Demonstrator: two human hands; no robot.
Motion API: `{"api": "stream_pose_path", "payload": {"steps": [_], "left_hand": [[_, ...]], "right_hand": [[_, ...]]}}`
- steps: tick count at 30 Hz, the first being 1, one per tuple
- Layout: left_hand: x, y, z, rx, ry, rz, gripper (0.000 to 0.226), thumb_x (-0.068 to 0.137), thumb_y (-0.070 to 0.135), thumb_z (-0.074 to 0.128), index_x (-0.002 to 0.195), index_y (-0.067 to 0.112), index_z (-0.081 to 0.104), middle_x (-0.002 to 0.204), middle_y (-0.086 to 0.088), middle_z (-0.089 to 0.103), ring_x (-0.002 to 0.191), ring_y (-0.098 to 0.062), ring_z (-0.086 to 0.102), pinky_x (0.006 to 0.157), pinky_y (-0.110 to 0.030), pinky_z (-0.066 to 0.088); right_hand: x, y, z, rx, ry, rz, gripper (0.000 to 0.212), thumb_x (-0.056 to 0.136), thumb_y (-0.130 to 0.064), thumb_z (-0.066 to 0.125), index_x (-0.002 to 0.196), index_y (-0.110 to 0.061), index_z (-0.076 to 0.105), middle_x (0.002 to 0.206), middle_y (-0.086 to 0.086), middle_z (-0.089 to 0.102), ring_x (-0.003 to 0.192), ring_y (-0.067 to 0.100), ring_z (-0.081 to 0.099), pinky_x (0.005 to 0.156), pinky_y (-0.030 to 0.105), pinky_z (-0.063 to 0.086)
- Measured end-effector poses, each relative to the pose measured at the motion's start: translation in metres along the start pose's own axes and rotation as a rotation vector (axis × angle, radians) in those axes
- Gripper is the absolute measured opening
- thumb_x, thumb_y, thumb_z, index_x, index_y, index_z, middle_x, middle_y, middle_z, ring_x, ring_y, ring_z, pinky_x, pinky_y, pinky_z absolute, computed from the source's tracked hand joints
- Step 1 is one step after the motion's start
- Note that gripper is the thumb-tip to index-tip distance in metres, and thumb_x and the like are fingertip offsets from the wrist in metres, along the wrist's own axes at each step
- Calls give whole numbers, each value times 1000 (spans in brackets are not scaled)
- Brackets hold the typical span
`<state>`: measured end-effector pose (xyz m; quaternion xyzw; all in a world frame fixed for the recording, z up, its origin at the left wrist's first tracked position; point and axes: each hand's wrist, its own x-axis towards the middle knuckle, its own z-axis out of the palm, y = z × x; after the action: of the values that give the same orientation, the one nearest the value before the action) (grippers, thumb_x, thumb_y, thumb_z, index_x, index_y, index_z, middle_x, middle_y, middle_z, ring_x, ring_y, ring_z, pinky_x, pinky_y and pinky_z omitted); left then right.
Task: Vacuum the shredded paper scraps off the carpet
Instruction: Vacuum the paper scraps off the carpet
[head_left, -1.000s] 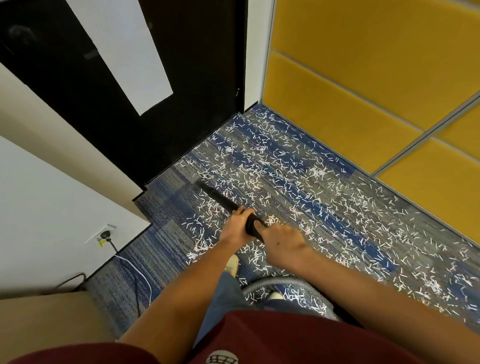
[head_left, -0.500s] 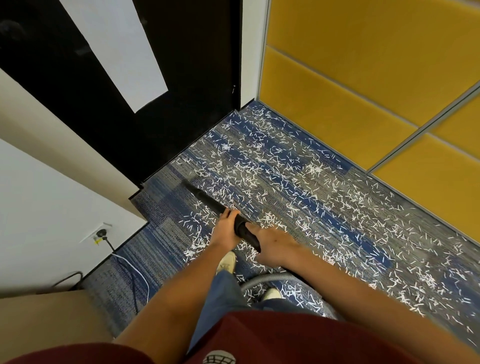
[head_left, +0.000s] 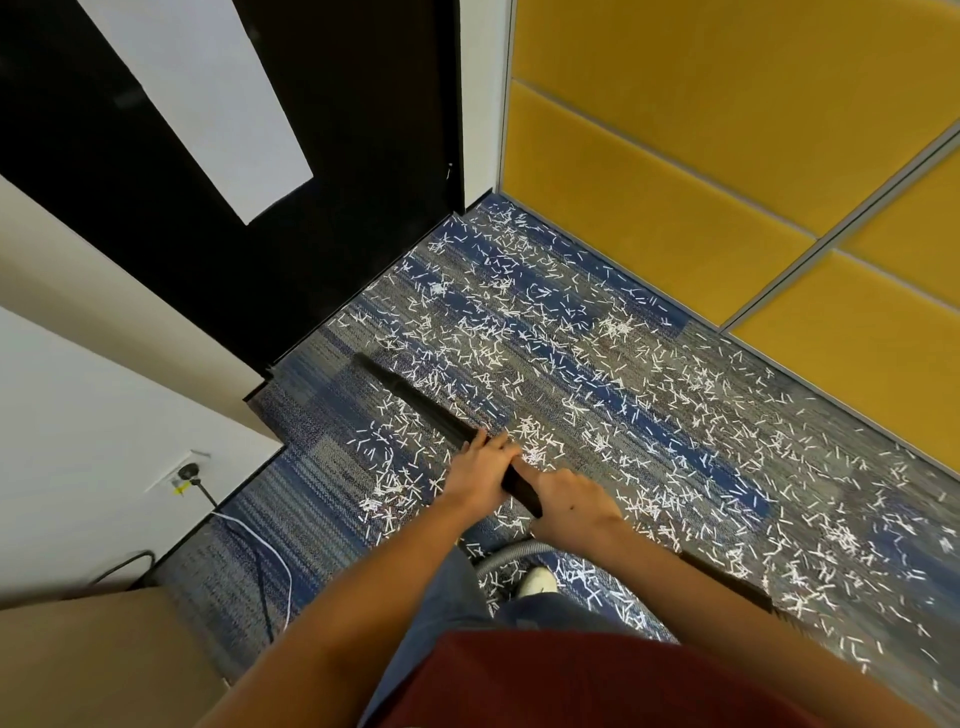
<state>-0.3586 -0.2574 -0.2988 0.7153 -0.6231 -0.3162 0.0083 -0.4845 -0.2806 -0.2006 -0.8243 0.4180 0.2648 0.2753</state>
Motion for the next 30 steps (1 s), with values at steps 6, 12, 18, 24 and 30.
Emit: {"api": "stream_pose_path", "payload": {"steps": [6,12,18,24,30], "left_hand": [[12,0,-13,10,35,-118,52,88,0,55,132,26,43,156,-5,18,139,-47,18,99,-49,45],[33,-18,-28,1,4,-187,63,85,-10,51,133,29,44,157,-9,10,125,-43,43,94,-43,51],[51,-39,-48,-55,46,-216,48,91,-6,43,126,27,49,150,-11,25,111,-36,52,93,-41,49],[59,-55,-66,-40,68,-236,47,90,-7,45,124,25,50,150,-12,25,116,-40,50,89,-43,52],[69,-74,-77,-15,64,-243,53,88,-8,48,128,27,48,147,-12,27,123,-45,42,92,-45,50]], "right_hand": [[20,-4,-4,119,54,30,75,88,-12,57,148,-26,15,98,10,58,89,29,64,77,42,56],[56,-19,-12,184,55,52,63,88,-10,57,141,-15,25,105,13,60,91,31,64,80,42,56],[89,-27,-34,204,38,37,69,83,-11,61,143,-19,28,106,10,60,86,26,60,74,35,52],[111,-37,-47,178,29,7,68,85,-12,62,143,-22,29,99,7,58,83,25,62,76,37,57],[128,-47,-55,225,-1,-6,72,82,-3,58,144,-22,28,98,8,60,83,25,64,76,39,58]]}}
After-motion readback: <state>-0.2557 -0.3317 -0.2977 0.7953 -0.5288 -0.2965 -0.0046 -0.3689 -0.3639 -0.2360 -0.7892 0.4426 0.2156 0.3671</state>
